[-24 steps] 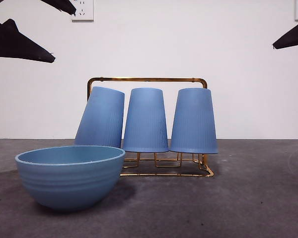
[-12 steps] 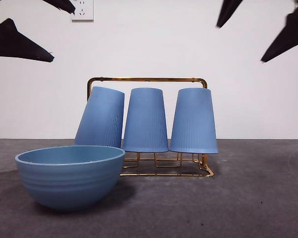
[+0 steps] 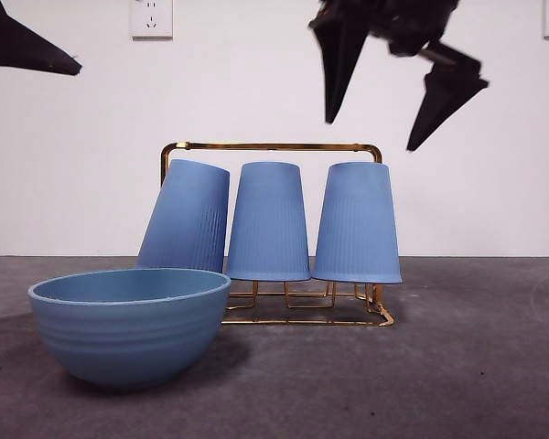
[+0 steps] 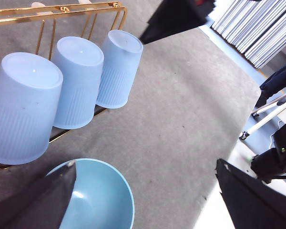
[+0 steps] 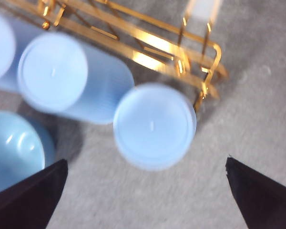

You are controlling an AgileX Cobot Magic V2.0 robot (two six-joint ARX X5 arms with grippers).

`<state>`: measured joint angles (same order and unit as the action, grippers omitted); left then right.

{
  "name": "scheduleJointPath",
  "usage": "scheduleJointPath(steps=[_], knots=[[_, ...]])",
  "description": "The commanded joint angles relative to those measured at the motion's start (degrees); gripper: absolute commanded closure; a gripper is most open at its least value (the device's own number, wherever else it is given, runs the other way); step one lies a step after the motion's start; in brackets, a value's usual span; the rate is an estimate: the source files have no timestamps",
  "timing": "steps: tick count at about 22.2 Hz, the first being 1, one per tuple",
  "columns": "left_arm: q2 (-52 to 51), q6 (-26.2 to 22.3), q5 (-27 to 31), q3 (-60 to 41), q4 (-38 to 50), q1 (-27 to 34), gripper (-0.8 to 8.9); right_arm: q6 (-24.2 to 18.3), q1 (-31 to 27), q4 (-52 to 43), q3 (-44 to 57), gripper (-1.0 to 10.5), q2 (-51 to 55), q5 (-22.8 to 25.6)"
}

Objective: Right arm lift cup from the cupboard, then place it on the right of the bowl

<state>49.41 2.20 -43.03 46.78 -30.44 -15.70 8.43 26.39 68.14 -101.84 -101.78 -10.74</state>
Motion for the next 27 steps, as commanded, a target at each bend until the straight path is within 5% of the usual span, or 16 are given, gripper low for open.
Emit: scheduleJointPath(steps=[1, 9, 17, 27], knots=[[-0.72, 0.39, -0.35, 1.38, 0.02, -0.35, 3.46, 0.79, 1.46, 1.95, -4.7, 3.8, -5.03, 0.83], [-1.29, 0.39, -0.35, 1.38, -0.11, -0.5, 3.46, 1.25, 3.93, 2.95, -7.21, 4.5, -12.55, 9.53], [-1.29, 0.37, -0.33, 1.38, -0.24, -0.5, 3.46, 1.22, 4.15, 2.89, -7.45, 7.0, -12.96, 9.73], [-1.27, 0.31, 0.15, 1.38, -0.5, -0.5, 3.46, 1.22, 4.22, 10.4, -17.29, 7.1, -11.74, 9.73]])
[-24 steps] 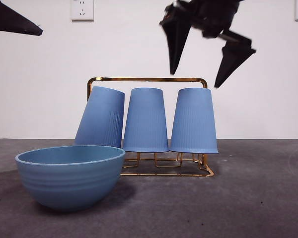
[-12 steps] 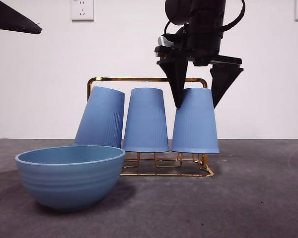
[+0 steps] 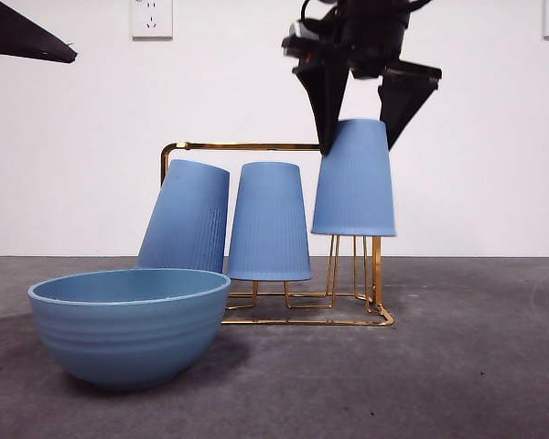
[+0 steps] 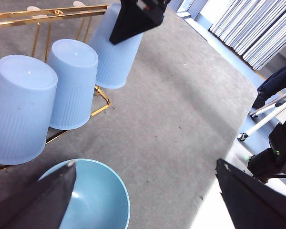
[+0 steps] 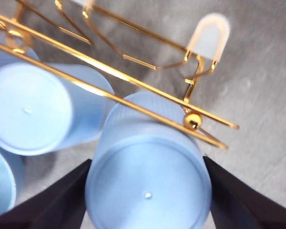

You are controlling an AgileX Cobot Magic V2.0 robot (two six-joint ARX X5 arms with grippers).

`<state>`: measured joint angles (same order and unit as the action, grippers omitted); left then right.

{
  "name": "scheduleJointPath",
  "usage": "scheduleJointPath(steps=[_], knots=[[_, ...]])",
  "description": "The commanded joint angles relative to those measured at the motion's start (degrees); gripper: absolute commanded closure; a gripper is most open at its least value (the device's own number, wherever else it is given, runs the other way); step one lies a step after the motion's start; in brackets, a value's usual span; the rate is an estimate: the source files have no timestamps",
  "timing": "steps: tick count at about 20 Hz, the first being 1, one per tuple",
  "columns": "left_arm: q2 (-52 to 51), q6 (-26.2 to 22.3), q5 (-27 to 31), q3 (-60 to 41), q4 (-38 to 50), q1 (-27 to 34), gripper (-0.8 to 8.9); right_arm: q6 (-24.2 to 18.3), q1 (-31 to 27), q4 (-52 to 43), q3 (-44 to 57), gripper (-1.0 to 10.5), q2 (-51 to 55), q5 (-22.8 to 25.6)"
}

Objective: Right arm lift cup from the cupboard, then place it on the right of the bowl

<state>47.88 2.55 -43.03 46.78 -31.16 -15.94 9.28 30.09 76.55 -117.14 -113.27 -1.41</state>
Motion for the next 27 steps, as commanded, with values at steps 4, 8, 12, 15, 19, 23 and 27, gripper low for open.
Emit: scheduleJointPath(steps=[4, 8, 12, 15, 19, 23, 27], knots=[[1.03, -0.17, 3.1, 1.36, -0.68, -0.26, 3.46, 0.33, 0.55, 2.95, -1.95, 7.1, 2.95, 0.39], [3.85, -0.13, 3.19, 1.36, -0.63, -0.28, 3.46, 0.28, 0.98, 4.44, -1.75, 7.1, 5.88, 0.42], [7.41, -0.13, 3.19, 1.36, -0.63, -0.63, 3.46, 0.28, 2.05, 4.55, 0.22, 7.1, 9.25, 0.44], [10.01, -0.13, 3.17, 1.36, -0.59, -0.63, 3.46, 0.28, 2.75, 4.55, 2.14, 7.1, 12.48, 1.95], [13.27, 1.62, 3.04, 1.36, -0.44, -0.63, 3.46, 0.28, 3.15, 1.97, 9.31, 7.1, 19.32, 2.54], [16.9, 5.11, 1.38, 1.36, 0.79, -0.63, 3.48, 0.28, 3.17, -8.68, 26.4, 7.1, 30.8, 0.61], [21.31, 9.73, -3.96, 1.36, 3.56, -0.63, 3.49, 0.31, 3.15, -21.94, 45.35, 7.1, 43.69, -5.01]])
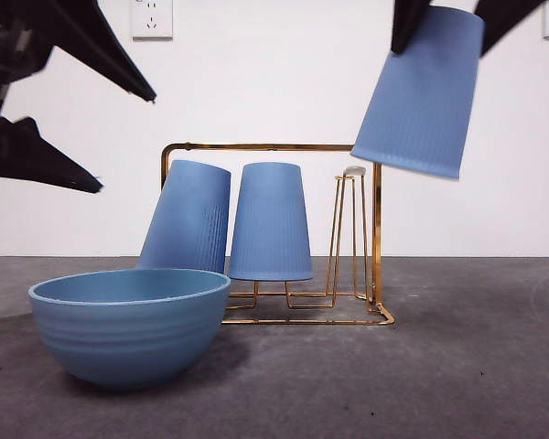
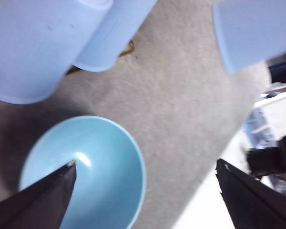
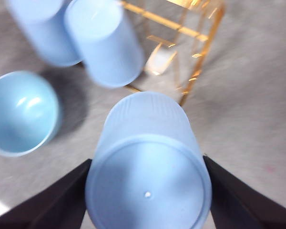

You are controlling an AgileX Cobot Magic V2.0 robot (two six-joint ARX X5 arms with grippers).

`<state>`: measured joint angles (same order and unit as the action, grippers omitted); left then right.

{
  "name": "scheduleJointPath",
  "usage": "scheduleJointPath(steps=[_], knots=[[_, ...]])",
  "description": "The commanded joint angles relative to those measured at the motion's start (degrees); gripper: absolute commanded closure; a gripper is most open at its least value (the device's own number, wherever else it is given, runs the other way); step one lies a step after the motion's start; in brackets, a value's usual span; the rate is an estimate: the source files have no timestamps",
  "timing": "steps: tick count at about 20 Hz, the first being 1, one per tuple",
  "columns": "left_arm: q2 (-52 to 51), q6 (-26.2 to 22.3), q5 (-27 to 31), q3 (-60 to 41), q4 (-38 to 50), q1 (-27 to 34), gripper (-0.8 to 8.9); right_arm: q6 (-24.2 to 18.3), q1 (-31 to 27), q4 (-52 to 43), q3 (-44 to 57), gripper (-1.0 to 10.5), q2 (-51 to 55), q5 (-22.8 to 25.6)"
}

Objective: Right arm lift cup from the cupboard, then place it on the right of the bowl

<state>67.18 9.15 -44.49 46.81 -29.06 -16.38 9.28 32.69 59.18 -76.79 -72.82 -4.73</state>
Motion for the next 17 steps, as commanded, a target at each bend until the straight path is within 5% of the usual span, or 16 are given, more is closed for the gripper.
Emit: scheduleJointPath(steps=[1, 6, 11, 17], knots=[[3.19, 4.35, -3.98, 1.33, 2.12, -0.2, 3.49, 0.35, 0.5, -7.39, 8.81, 7.1, 5.79, -3.04], [10.34, 11.89, -14.08, 1.33, 7.13, -0.2, 3.49, 1.99, -1.01, -25.29, 28.0, 7.1, 17.73, -15.45], [14.36, 21.75, -21.68, 1.33, 15.32, -0.22, 3.49, 15.23, -2.45, -50.51, 43.06, 7.1, 21.22, -27.93], [14.49, 27.98, -23.54, 1.33, 18.64, -0.39, 3.5, 29.2, -1.31, -77.11, 53.11, 7.1, 16.02, -30.01]])
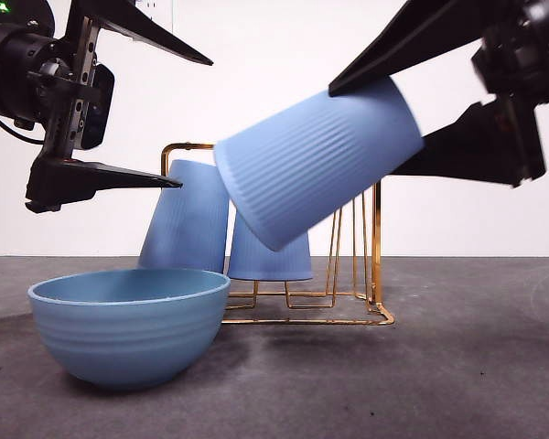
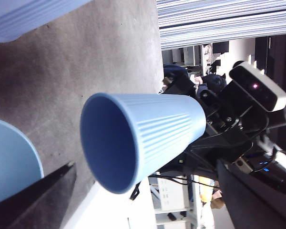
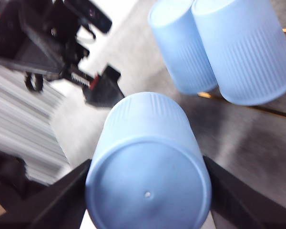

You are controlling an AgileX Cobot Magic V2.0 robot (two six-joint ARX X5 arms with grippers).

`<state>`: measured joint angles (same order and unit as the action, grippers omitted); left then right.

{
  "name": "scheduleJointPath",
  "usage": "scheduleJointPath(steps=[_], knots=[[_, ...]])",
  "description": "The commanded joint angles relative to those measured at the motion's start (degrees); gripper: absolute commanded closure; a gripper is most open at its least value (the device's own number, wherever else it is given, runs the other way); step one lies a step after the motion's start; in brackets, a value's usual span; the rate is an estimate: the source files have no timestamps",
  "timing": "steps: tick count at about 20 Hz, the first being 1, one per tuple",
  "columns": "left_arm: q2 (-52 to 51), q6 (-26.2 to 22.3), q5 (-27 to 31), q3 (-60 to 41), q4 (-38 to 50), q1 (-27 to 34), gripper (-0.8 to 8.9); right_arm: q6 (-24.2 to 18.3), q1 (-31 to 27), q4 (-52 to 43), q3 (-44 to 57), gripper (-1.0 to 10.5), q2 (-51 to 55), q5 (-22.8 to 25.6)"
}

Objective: Right arm lift cup from the cupboard, then place it on the right of the bowl

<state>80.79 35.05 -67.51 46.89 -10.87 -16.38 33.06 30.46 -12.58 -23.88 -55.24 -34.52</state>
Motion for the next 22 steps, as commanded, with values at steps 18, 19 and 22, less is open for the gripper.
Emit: scheduleJointPath(steps=[18, 19, 22], knots=[[0.87, 5.95, -1.79, 1.27, 3.21, -4.22, 7.65, 11.78, 6.19, -22.14, 0.55, 7.1, -14.78, -2.19], [0.87, 5.92, -1.84, 1.27, 3.21, -4.63, 8.1, 11.78, 6.19, -22.14, 0.55, 7.1, -14.78, -2.56], [0.87, 5.73, -2.75, 1.27, 3.23, -5.18, 8.09, 11.98, 6.16, -22.08, 0.55, 7.1, -14.78, -3.02]])
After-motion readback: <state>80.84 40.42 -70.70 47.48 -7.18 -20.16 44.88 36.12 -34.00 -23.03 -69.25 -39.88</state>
